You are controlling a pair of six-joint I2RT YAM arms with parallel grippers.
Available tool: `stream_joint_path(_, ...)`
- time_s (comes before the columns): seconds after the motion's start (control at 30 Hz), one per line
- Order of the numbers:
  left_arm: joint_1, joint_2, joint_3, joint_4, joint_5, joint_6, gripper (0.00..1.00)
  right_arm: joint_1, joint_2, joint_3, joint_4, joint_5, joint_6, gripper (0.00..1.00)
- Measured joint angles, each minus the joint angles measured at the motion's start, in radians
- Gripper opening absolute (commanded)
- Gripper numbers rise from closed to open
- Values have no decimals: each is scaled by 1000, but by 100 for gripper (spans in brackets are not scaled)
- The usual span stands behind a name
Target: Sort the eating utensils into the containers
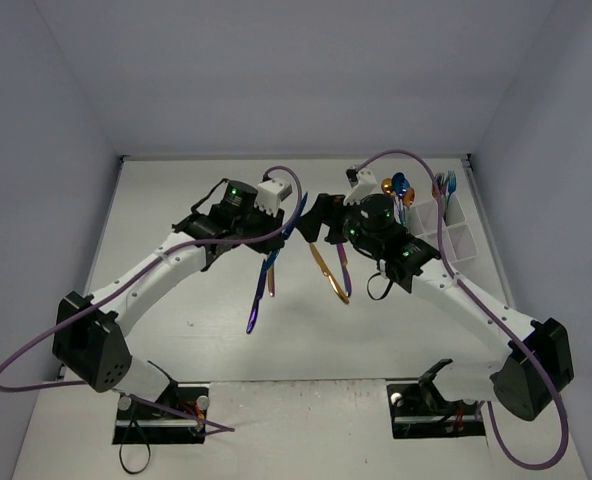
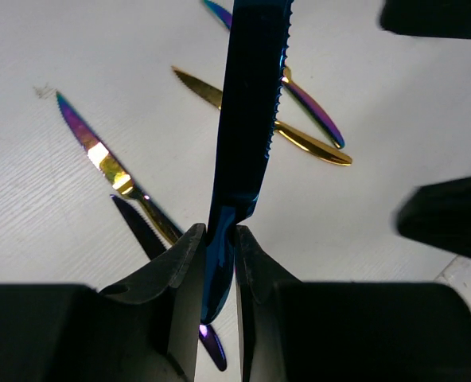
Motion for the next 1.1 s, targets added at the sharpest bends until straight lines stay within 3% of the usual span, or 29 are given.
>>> stream_joint_path(0.17,-42,-10,0,30,-27,-14,0,4,50,43,15,44,25,71)
stream_joint_path(0.4,-66,-31,0,69,-57,-27,0,11,91,49,32,64,53,54)
stream_joint_path(0.6,-67,-32,0,76,-72,-31,0,37,101,48,33,63,64,31)
stream_joint_path(0.67,-67,-32,0,78,-76,-31,0,43,101,48,36,63,68,18)
stream_joint_path(0.8,-67,-32,0,85,-79,-31,0,45,101,48,41,63,72,1)
stream_joint_path(1.0,-67,-32,0,90,-79,-34,0,54,101,48,59,61,71,0)
stream_joint_path(1.03,-67,-32,0,90,-79,-34,2,54,101,48,59,63,69,0)
stream_joint_path(1.1,-67,-33,-1,90,-81,-34,16,56,100,48,60,67,61,0)
